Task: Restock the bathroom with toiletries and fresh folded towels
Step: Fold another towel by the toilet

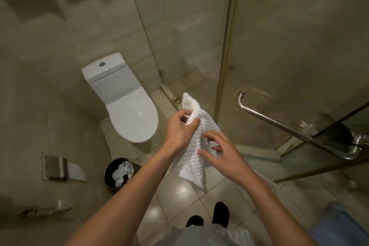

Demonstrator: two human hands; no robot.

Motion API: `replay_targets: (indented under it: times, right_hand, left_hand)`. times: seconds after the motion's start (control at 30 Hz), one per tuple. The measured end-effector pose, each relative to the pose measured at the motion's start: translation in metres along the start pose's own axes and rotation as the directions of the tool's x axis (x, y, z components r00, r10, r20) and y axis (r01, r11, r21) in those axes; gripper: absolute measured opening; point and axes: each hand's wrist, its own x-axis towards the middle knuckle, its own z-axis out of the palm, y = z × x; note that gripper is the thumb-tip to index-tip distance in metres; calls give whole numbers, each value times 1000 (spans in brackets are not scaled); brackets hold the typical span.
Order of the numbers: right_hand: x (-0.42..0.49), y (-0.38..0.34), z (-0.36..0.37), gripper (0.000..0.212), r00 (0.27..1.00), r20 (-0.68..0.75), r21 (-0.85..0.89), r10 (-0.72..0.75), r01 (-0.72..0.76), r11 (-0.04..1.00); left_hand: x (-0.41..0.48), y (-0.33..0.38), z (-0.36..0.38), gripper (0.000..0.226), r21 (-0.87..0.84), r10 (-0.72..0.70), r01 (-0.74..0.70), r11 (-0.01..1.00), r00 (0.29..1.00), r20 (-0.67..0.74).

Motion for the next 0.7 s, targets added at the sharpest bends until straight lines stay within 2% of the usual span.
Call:
replay_targets:
  times: [0.2, 0.33, 0.4, 0.47, 0.6, 0.7]
  right_hand:
    - [29, -1, -8, 66, 986, 169, 56, -4, -6, 998]
    - [52, -4, -3, 43, 982, 171, 65, -75, 65, 996]
    - [64, -6, -2, 32, 983, 160, 68, -96, 86, 994]
    - [79, -11, 0, 30, 986, 140, 33, -93, 89, 995]
    - [115, -28, 9, 38, 983, 118, -61, -138, 146, 987]
    - [141, -46, 22, 45, 971, 129, -151, -200, 218, 964]
  left_hand:
    - [20, -2, 3, 19, -119, -193, 177, 977, 971, -144]
    - [21, -6, -6, 16, -179, -261, 231, 956, 950, -171]
    - [21, -8, -14, 12, -202, -266, 233, 951, 951, -157]
    - [22, -11, -26, 12, -206, -266, 232, 951, 951, -157]
    - [33, -20, -55, 16, -168, -250, 223, 960, 955, -162]
    - [47, -31, -81, 19, -110, -188, 173, 979, 971, -147]
